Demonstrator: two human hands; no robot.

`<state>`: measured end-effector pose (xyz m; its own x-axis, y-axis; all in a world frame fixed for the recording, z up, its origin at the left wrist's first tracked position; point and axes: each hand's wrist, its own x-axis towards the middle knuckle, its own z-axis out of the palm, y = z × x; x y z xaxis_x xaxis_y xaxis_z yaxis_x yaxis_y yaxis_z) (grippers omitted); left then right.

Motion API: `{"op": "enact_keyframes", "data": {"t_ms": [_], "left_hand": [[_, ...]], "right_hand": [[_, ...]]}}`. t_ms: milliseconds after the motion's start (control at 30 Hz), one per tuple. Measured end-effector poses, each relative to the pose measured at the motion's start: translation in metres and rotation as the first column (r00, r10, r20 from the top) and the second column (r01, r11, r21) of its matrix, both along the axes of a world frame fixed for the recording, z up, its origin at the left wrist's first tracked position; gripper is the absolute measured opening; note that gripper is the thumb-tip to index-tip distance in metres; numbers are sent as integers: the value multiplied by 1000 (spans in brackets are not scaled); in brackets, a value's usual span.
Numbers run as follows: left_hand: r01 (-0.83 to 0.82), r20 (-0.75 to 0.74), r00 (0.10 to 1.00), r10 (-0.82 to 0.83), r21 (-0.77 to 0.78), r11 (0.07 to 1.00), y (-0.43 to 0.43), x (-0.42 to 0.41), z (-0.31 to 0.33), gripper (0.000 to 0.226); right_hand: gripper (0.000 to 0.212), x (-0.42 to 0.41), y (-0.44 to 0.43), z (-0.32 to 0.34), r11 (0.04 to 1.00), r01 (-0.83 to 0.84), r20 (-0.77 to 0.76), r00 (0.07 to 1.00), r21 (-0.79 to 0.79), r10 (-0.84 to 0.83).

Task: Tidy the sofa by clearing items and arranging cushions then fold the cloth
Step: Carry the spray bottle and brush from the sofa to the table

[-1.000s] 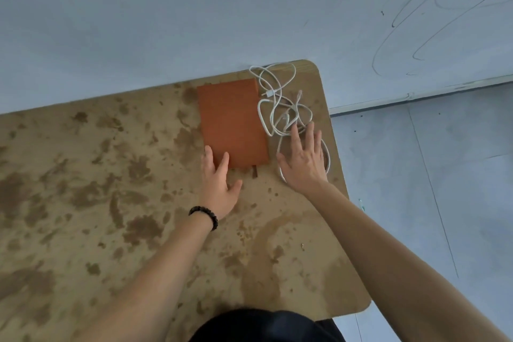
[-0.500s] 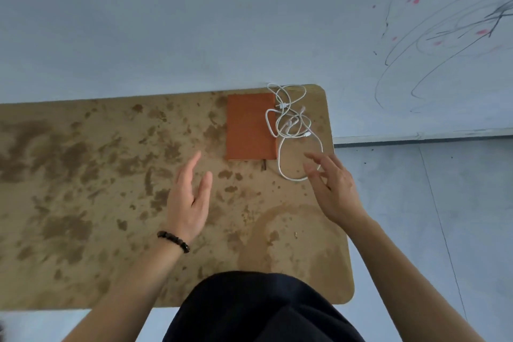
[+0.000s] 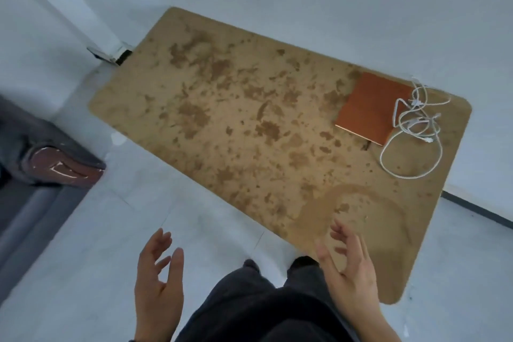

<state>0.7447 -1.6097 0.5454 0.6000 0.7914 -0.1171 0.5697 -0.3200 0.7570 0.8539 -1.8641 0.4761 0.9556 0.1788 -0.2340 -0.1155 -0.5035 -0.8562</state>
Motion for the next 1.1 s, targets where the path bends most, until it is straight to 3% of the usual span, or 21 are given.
{"op": "enact_keyframes", "data": {"t_ms": [200, 333, 467, 633, 733, 867, 1100], "left_hand": [[-175, 108, 979, 174, 3, 984, 59, -73, 5, 42], [-368, 174, 912, 372, -55, 928, 108, -161, 0, 43], [-530, 194, 805, 560, -187, 827, 170, -269, -11, 40], [-743, 206, 609, 766, -190, 642, 232, -380, -12, 39], [-821, 220, 500, 837, -187, 540, 265, -426, -6, 38], [-868, 194, 433, 880, -172, 465, 319, -470, -15, 39], [-910, 99, 376, 921, -146, 387, 461, -516, -41, 41]], "right_hand": [[71, -17, 78, 24, 981, -181, 89, 978, -64, 187], [65, -58, 170, 28, 924, -365, 93, 922, -117, 376], [58, -124, 286, 30, 795, -582, 105, 792, -167, 602], [60, -211, 431, 45, 578, -795, 138, 561, -185, 816], [60, -253, 500, 49, 475, -863, 169, 449, -171, 877], [57, -291, 585, 39, 372, -916, 132, 354, -151, 926], [58, -335, 744, -10, 340, -937, 55, 336, -80, 940]]}}
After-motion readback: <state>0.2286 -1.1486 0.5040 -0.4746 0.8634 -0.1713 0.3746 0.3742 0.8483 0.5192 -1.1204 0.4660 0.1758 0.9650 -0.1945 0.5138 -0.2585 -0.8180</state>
